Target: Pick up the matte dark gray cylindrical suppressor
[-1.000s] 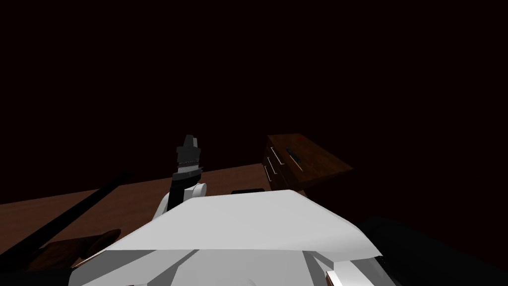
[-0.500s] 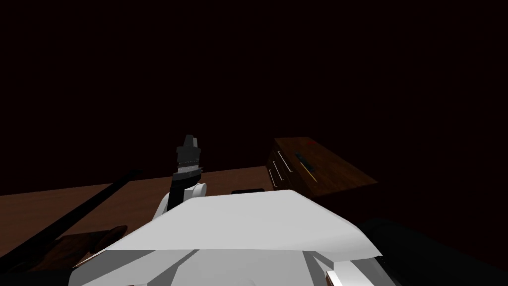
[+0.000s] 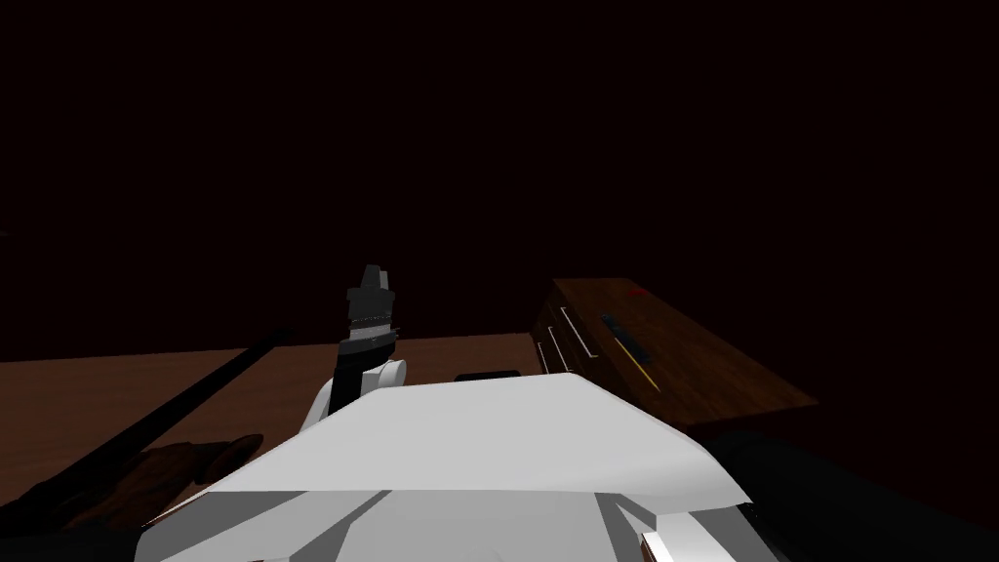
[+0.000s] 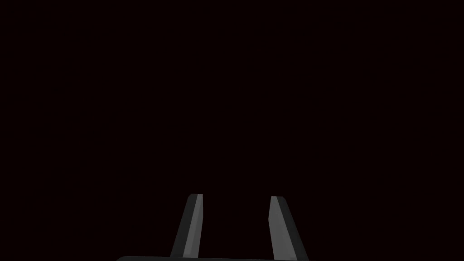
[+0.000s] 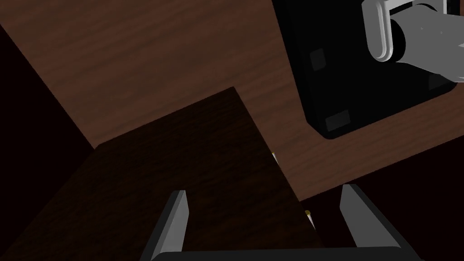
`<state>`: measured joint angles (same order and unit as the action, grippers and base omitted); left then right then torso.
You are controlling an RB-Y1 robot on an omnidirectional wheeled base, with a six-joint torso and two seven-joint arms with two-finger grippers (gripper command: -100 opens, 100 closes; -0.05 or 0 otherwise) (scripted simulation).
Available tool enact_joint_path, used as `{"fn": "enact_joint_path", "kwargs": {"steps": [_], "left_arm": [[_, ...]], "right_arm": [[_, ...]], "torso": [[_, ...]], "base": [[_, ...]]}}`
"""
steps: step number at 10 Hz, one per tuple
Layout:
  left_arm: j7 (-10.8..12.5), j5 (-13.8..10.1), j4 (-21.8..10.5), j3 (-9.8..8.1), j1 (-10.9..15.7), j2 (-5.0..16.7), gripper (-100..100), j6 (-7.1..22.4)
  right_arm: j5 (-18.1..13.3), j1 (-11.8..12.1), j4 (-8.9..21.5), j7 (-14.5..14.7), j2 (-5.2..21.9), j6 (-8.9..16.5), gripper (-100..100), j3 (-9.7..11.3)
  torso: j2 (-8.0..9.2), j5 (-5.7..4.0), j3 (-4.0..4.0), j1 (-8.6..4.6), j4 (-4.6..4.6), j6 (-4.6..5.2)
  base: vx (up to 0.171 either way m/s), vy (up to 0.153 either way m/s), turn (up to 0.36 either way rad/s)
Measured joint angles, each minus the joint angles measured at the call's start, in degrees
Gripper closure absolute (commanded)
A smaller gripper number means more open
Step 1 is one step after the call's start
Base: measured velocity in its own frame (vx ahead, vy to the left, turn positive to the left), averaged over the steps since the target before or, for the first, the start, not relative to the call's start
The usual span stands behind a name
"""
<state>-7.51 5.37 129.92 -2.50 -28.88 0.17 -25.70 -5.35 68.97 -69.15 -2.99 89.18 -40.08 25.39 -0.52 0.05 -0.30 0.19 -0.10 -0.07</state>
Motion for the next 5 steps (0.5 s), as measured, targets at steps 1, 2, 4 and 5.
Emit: {"fn": "enact_joint_path", "kwargs": {"steps": [1, 2, 4, 5], "left_arm": [[0.0, 0.0, 0.0, 0.0, 0.0, 0.0, 0, 0.0], [0.0, 0.0, 0.0, 0.0, 0.0, 0.0, 0, 0.0], [0.0, 0.0, 0.0, 0.0, 0.0, 0.0, 0, 0.0], [0.0, 0.0, 0.0, -0.01, 0.0, 0.0, 0, 0.0]], "right_arm": [[0.2, 0.5, 1.0, -0.3, 1.6, -0.2, -100, 0.2], [1.0, 2.1, 1.7, 0.2, 3.2, -0.4, -100, -0.2], [2.2, 3.7, 3.2, 0.7, 5.7, -1.5, -100, -0.8], [1.6, 2.4, 4.8, 0.3, 6.2, -2.2, -100, -0.1]], "torso": [[-0.2, 0.02, -0.11, 0.1, -0.05, -0.03], [-0.26, 0.04, -0.16, 0.13, -0.07, 0.0], [-0.09, -0.01, -0.06, -0.09, -0.03, 0.0], [-0.19, -0.06, -0.11, -0.21, -0.04, -0.01]], "base": [[0.197, 0.074, 0.218], [0.148, 0.033, 0.082], [0.162, -0.016, 0.197], [0.207, 0.016, 0.238]]}}
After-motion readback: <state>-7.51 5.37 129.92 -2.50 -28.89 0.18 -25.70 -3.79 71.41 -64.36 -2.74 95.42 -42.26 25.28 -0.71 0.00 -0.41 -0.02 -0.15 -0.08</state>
